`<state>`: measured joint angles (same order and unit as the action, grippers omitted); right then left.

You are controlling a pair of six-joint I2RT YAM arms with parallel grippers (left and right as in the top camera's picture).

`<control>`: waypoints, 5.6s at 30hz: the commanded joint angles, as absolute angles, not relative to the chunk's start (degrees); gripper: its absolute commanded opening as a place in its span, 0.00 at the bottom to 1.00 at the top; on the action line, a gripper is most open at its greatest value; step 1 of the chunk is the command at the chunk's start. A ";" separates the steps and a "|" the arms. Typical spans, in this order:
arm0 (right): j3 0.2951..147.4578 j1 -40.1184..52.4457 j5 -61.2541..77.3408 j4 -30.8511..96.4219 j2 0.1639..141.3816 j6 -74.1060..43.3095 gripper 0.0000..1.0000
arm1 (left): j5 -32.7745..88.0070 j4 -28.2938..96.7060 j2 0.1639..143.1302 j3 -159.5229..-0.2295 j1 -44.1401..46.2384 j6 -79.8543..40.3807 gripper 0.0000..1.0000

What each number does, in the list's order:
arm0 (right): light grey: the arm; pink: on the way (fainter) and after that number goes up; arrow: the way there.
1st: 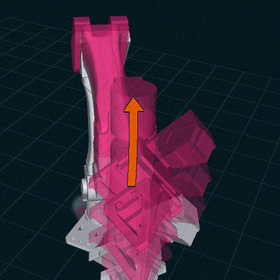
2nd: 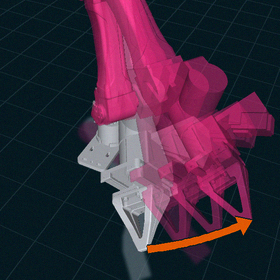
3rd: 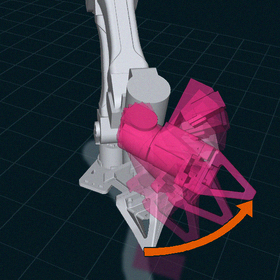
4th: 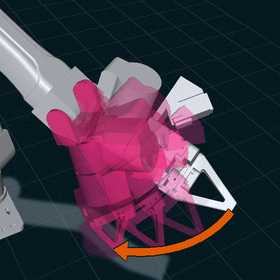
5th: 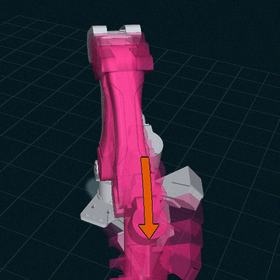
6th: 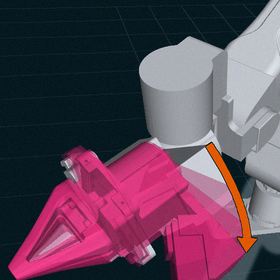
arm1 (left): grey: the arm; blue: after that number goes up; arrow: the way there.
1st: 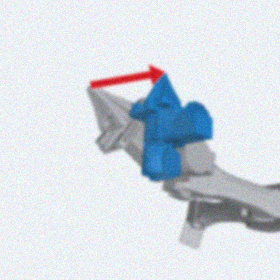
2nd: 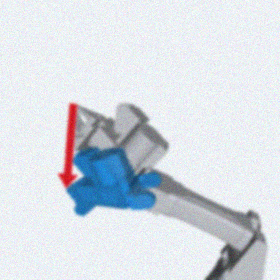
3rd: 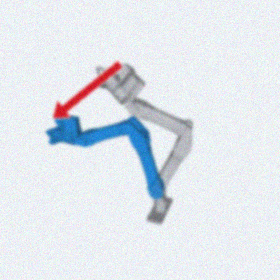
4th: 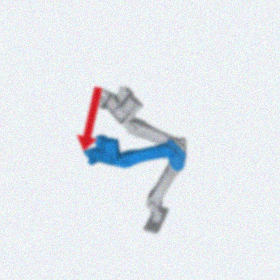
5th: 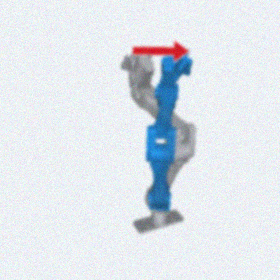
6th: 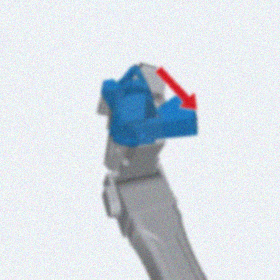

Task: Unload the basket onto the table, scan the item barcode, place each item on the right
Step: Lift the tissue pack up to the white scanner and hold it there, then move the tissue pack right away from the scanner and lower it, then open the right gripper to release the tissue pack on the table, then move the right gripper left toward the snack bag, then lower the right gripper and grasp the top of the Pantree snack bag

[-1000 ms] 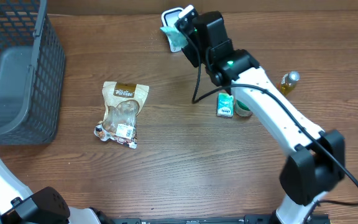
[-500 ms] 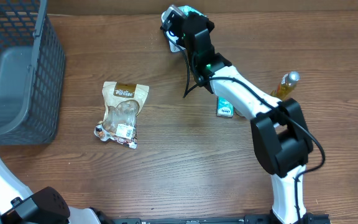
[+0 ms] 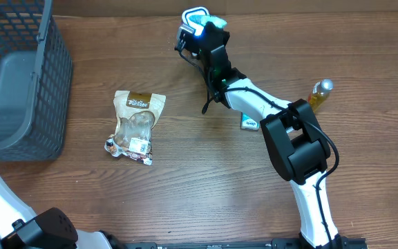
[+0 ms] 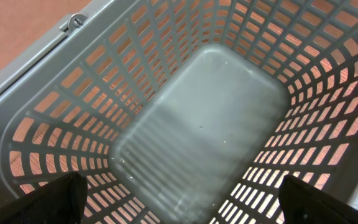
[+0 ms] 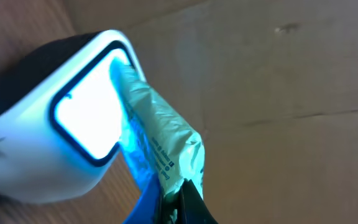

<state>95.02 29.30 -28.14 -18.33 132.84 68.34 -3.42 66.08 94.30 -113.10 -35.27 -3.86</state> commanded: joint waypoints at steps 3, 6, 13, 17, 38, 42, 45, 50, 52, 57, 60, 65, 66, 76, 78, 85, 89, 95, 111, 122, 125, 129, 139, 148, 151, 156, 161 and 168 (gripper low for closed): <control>95.59 30.98 -28.47 -14.09 133.23 69.06 0.04 | -3.11 66.02 94.61 -114.10 -35.22 -2.76 1.00; 95.59 31.68 -28.29 -12.64 133.23 68.79 0.04 | -3.14 66.02 94.61 -114.10 -35.22 -2.76 1.00; 95.59 32.88 -28.27 -12.64 133.23 68.84 0.04 | -3.11 66.02 94.61 -114.10 -35.22 -2.76 0.99; 95.59 32.88 -28.93 -12.69 133.23 68.88 0.04 | -3.11 66.02 94.61 -114.10 -35.22 -2.76 1.00; 95.64 32.71 -30.79 11.27 111.59 35.14 0.04 | -3.11 66.04 94.61 -114.10 -35.22 -2.76 0.99; 95.64 32.01 -26.30 28.27 107.00 18.44 0.04 | -3.14 66.02 94.61 -114.10 -35.22 -2.76 1.00; 95.64 31.07 -15.11 39.18 105.69 6.07 0.04 | -3.11 66.02 94.61 -114.10 -35.22 -2.76 0.99; 94.74 28.53 4.36 49.71 105.89 -16.67 0.04 | -3.11 66.04 94.61 -114.10 -35.22 -2.76 0.99; 93.34 27.94 9.23 50.87 105.89 -22.00 0.04 | -3.11 66.02 94.61 -114.10 -35.22 -2.76 1.00; 89.60 28.25 11.03 50.98 105.89 -26.00 0.04 | -3.14 66.02 94.61 -114.10 -35.22 -2.76 0.99; 87.31 28.25 10.79 50.68 105.89 -27.35 0.04 | -3.14 66.02 94.61 -114.10 -35.22 -2.76 1.00; 83.13 28.27 9.89 48.07 105.89 -34.41 0.13 | -3.11 66.02 94.61 -114.10 -35.22 -2.76 1.00; 82.54 28.27 9.91 48.10 105.89 -34.57 0.18 | -3.11 66.04 94.61 -114.10 -35.22 -2.79 1.00; 81.36 28.27 3.66 45.50 105.89 -21.96 0.53 | -3.11 66.02 94.61 -114.10 -35.22 -2.76 0.99; 81.36 28.27 3.66 42.35 105.89 -17.54 0.47 | -3.11 66.02 94.61 -114.10 -35.22 -2.76 1.00; 81.36 28.27 3.46 35.77 107.50 -16.29 0.29 | -3.11 66.04 94.61 -114.10 -35.22 -2.76 1.00; 81.36 28.27 3.16 33.54 110.45 -18.04 0.28 | -3.11 66.02 94.61 -114.10 -35.22 -2.79 1.00; 81.36 28.14 0.45 33.32 116.27 -21.93 0.27 | -3.11 66.04 94.61 -114.10 -35.22 -2.76 0.99; 84.33 28.16 9.15 54.19 116.95 -26.76 0.28 | -3.11 66.02 94.61 -114.10 -35.22 -2.76 1.00; 94.08 31.07 6.83 62.81 116.73 -25.08 0.27 | -3.11 66.02 94.61 -114.10 -35.22 -2.76 1.00; 93.73 34.04 6.46 62.61 116.81 -25.12 0.27 | -3.14 66.02 94.61 -114.10 -35.22 -2.76 1.00; 93.30 38.17 3.66 60.42 116.84 -25.12 0.29 | -3.11 66.04 94.61 -114.10 -35.22 -2.76 0.99; 92.90 44.75 -6.09 58.83 120.68 -25.30 0.31 | -3.14 66.04 94.61 -114.10 -35.22 -2.76 1.00; 92.90 44.25 -18.74 61.52 123.24 -25.28 0.31 | -3.14 66.04 94.61 -114.10 -35.22 -2.76 1.00; 92.90 42.61 -23.00 63.20 123.24 -25.28 0.31 | -3.11 66.02 94.61 -114.10 -35.22 -2.76 1.00; 92.92 39.03 -23.11 63.07 123.24 -25.26 0.31 | -3.11 66.02 94.61 -114.10 -35.22 -2.76 1.00; 95.57 35.40 -20.58 63.55 123.13 -25.02 0.34 | -3.11 66.02 94.61 -114.10 -35.22 -2.76 1.00; 104.55 34.22 -1.13 65.19 123.07 -25.06 0.47 | -3.14 66.04 94.61 -114.10 -35.22 -2.76 1.00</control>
